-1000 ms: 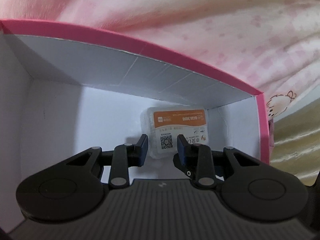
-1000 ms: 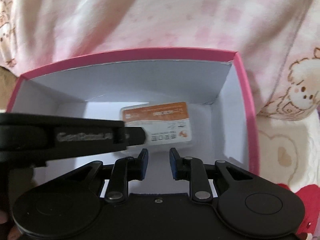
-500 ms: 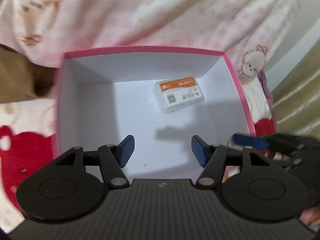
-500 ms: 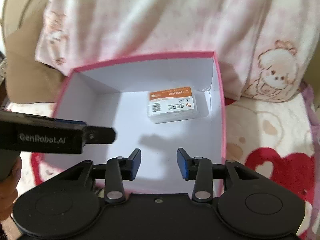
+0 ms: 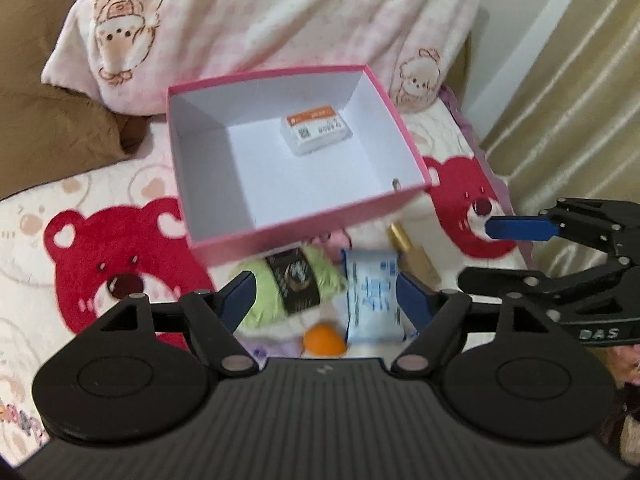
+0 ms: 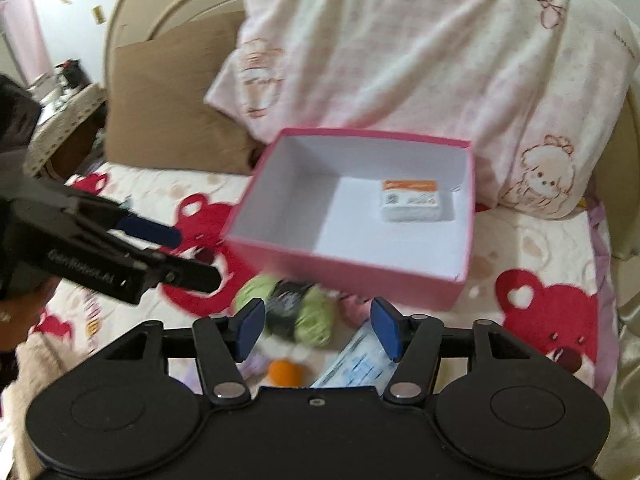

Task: Organize objects
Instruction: 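Withdraw the left gripper from the box toward the purple plush doll, then close the left gripper on the purple plush doll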

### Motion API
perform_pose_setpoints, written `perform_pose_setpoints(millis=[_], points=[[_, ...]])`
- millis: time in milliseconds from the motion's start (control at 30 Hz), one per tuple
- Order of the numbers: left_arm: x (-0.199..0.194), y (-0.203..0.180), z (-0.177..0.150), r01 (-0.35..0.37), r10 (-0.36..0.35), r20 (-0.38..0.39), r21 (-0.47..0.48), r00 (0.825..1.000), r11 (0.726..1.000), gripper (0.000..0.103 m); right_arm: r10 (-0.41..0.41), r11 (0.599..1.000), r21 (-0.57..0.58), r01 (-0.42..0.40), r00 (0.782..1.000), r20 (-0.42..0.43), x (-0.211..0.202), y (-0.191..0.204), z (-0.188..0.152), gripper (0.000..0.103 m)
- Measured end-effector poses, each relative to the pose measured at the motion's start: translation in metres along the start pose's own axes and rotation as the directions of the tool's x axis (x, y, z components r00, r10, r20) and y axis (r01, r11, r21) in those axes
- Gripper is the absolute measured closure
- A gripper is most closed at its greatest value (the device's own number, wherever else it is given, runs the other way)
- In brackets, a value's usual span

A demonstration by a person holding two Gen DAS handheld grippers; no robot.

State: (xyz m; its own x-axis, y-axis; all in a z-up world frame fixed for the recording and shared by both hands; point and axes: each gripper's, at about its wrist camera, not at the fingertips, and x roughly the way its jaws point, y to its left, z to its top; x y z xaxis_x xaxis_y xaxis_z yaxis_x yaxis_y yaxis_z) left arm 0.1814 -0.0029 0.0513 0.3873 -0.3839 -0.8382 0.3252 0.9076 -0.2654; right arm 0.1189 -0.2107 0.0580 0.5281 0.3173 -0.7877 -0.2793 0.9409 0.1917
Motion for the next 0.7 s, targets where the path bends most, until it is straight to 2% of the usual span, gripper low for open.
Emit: perform_pose_setpoints(millis=[167, 300, 433, 600, 700], points=[[-0.012, 0.008, -0.025, 0.036, -0.036, -0.041, 0.009, 0.999, 0.999, 0.024, 0.032, 0.999, -0.008, -0.032, 0.999, -0.004, -0.011, 0.022, -0.030, 0.030], [-0.006, 0.013, -0.045, -0.009, 0.009, -0.045, 0.012, 0.999, 1.000, 0.023, 0.047, 0.999, 0.010, -0.047, 0.999, -0.015, -0.003, 0.036, -0.057, 0.027], [0.013, 0.022, -0.064, 0.005, -0.005, -0.071, -0.001, 0.997, 1.000, 0.023, 0.066, 0.997, 0.045, -0.065, 0.998, -0.005, 0.013, 0.046, -0.083, 0.026], [0.040, 0.028, -0.082, 0.019, -0.019, -0.068, 0.006, 0.998, 1.000, 0.023, 0.153, 0.976, 0.151, -0.156, 0.988, 0.032, 0.048, 0.057, -0.103, 0.026], [0.056, 0.038, -0.092, 0.034, -0.033, -0.069, 0.003, 0.997, 0.999, 0.023, 0.164, 0.973, 0.165, -0.162, 0.987, 0.004, 0.075, 0.066, -0.112, 0.026]])
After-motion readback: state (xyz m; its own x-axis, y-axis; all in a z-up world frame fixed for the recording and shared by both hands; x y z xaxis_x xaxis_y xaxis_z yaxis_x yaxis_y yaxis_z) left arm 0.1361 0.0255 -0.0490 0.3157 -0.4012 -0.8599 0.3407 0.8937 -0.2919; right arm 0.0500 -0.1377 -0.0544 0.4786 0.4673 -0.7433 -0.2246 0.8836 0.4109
